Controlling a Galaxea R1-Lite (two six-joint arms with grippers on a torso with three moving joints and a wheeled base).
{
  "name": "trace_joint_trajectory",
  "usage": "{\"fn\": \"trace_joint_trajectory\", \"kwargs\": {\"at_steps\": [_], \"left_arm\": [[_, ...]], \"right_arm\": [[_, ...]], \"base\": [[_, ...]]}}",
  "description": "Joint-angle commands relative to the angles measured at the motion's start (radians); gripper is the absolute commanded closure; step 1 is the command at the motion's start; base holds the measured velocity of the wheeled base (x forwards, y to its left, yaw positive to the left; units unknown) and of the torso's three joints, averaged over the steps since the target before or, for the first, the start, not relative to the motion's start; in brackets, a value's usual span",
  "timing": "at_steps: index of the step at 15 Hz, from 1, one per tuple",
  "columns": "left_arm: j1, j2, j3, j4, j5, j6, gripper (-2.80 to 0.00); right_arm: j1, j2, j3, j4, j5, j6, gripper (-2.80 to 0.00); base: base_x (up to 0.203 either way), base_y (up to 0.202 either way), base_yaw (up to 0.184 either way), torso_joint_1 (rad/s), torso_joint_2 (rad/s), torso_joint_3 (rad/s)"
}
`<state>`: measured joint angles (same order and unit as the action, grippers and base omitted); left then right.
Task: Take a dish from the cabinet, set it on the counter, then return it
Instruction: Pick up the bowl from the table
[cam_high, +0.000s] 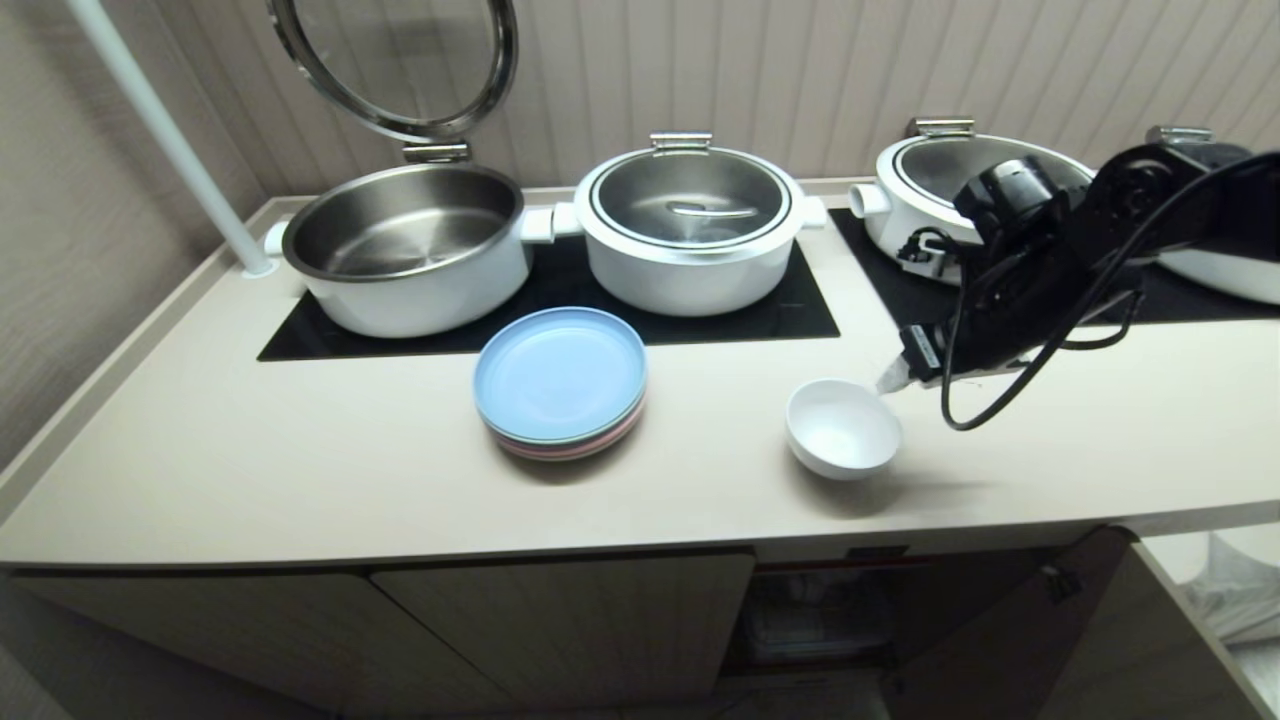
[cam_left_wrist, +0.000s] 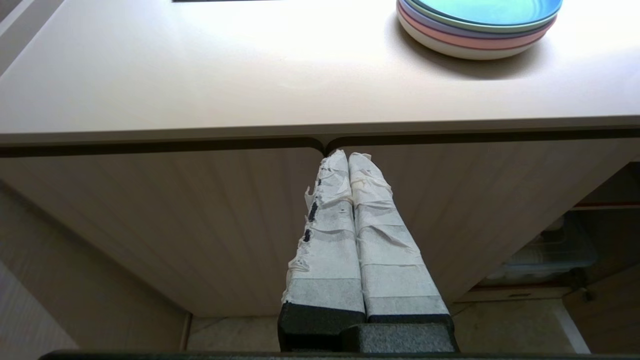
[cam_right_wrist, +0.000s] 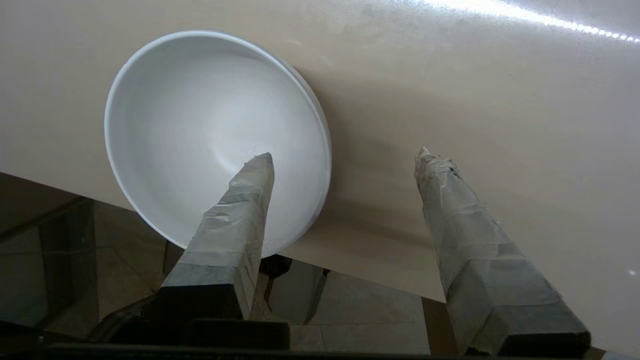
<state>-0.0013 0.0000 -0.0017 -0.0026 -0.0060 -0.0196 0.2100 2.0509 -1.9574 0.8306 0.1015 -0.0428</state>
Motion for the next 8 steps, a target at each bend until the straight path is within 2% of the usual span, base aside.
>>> {"fn": "trace_joint_trajectory", "kwargs": {"at_steps": [1, 8], "left_arm": [[0.001, 0.000, 0.000, 0.000, 0.000, 0.000, 0.00], [0.001, 0.000, 0.000, 0.000, 0.000, 0.000, 0.00]], "right_arm": [[0.009, 0.005, 0.002, 0.005, 0.001, -0.001, -2.80], [0.032, 0.026, 0.002, 0.018, -0.003, -0.001, -2.80]], "base": [[0.000, 0.000, 0.000, 0.000, 0.00, 0.000], [0.000, 0.000, 0.000, 0.000, 0.00, 0.000]]}}
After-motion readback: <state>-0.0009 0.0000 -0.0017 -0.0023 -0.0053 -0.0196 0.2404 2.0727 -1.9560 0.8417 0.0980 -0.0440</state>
